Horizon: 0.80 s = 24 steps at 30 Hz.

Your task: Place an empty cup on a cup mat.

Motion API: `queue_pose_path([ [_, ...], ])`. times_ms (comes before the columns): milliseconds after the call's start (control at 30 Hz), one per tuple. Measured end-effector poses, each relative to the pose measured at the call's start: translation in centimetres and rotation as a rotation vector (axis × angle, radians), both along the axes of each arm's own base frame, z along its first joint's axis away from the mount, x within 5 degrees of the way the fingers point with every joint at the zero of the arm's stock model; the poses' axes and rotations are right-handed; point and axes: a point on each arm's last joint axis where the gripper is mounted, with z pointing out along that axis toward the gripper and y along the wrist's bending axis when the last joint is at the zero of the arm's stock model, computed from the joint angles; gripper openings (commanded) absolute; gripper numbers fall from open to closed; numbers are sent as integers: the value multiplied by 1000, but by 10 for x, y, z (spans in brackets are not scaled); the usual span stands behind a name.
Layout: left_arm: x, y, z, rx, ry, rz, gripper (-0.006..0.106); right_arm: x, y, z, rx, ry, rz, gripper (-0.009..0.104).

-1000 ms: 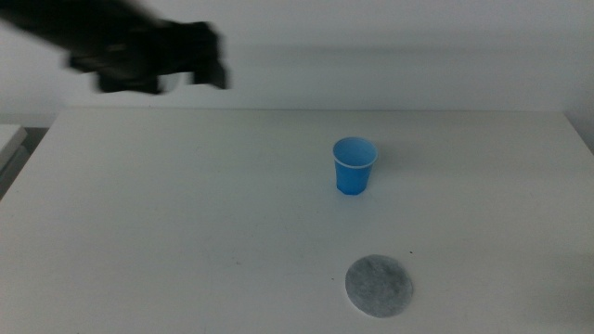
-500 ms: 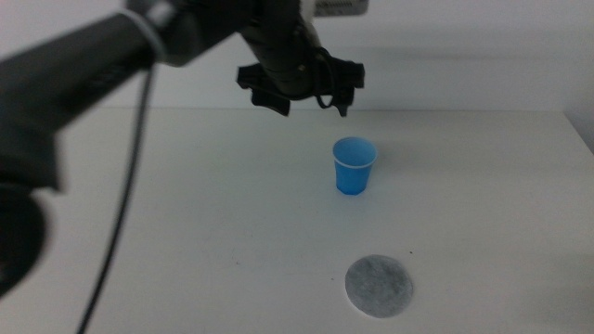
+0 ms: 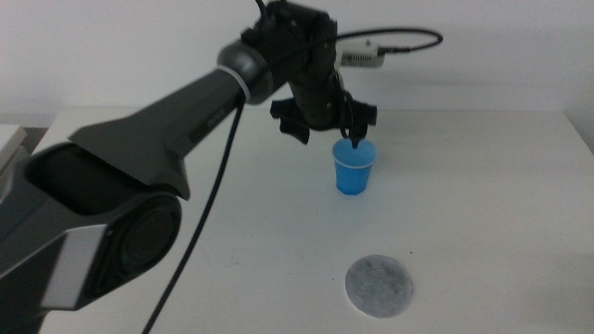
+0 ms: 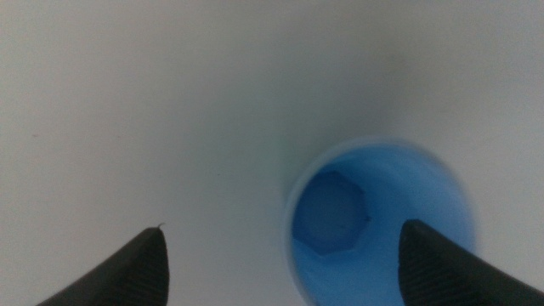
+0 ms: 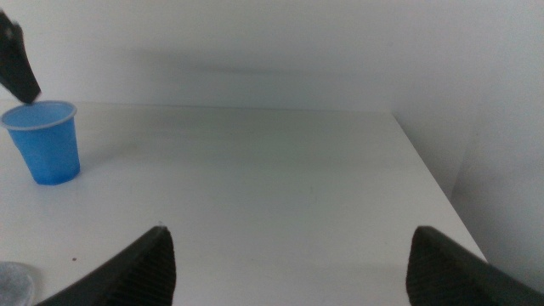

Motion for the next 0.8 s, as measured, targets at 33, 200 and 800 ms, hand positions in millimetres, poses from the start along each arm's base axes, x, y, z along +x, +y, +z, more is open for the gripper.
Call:
queue_pose_path([
  [33, 1, -1, -5, 4, 6, 0, 90, 0, 0, 0, 0, 0, 0, 93],
  [200, 7, -5, -24, 3, 4, -1, 89, 0, 0, 0, 0, 0, 0, 93],
  [800, 9, -7, -38, -61, 68, -21, -2, 0, 0, 0, 0, 0, 0, 93],
])
